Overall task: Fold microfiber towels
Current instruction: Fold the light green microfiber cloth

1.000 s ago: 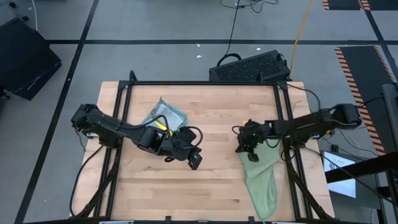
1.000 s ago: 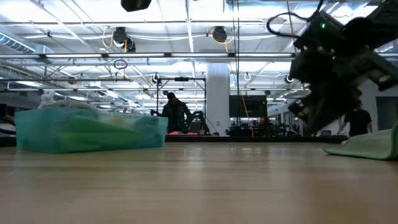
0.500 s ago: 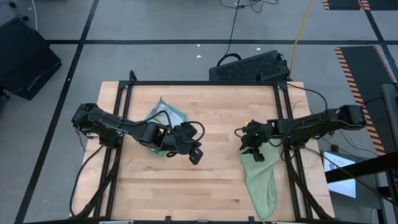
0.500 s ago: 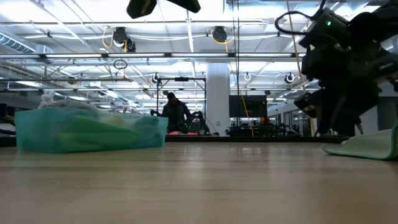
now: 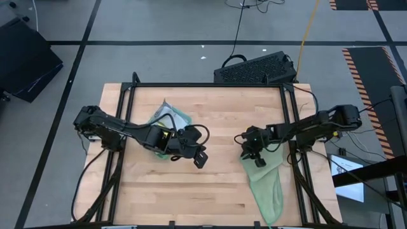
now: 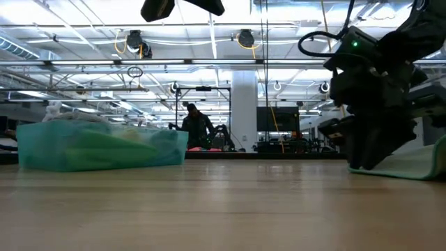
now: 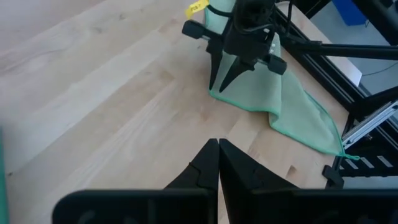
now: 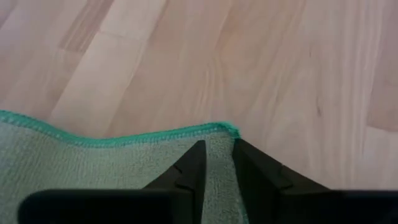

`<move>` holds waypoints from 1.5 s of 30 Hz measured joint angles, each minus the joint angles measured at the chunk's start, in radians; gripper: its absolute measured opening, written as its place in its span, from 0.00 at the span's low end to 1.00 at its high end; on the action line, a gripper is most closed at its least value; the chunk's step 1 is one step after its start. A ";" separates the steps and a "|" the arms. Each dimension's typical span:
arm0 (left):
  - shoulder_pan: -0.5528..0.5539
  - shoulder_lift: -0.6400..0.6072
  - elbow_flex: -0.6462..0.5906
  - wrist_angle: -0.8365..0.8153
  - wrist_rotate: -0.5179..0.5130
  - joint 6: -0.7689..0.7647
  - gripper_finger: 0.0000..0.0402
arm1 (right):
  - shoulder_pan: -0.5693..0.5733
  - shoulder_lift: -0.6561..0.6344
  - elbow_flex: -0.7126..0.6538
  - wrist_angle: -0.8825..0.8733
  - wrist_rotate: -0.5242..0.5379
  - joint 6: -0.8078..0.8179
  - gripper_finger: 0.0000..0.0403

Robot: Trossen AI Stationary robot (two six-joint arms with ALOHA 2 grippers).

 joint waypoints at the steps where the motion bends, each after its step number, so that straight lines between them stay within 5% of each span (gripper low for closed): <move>1: 0.000 0.000 0.000 0.000 0.000 0.002 0.03 | 0.000 0.003 0.000 0.014 -0.001 0.003 0.17; 7: 0.001 0.000 0.000 -0.001 0.000 0.010 0.03 | 0.000 -0.058 -0.005 0.036 0.001 0.061 0.12; 19: 0.012 0.000 0.000 0.000 -0.006 0.039 0.03 | 0.000 -0.015 -0.004 0.080 -0.001 -0.006 0.34; 24: 0.012 0.000 0.000 0.000 -0.007 0.043 0.03 | -0.002 0.063 -0.001 0.134 -0.039 -0.003 0.26; 30: 0.019 0.000 0.000 0.001 -0.007 0.089 0.03 | -0.002 0.081 0.002 0.172 -0.041 0.087 0.03; 45: 0.086 0.034 -0.002 0.058 -0.015 0.128 0.03 | 0.050 -0.213 0.244 -0.155 0.050 0.391 0.00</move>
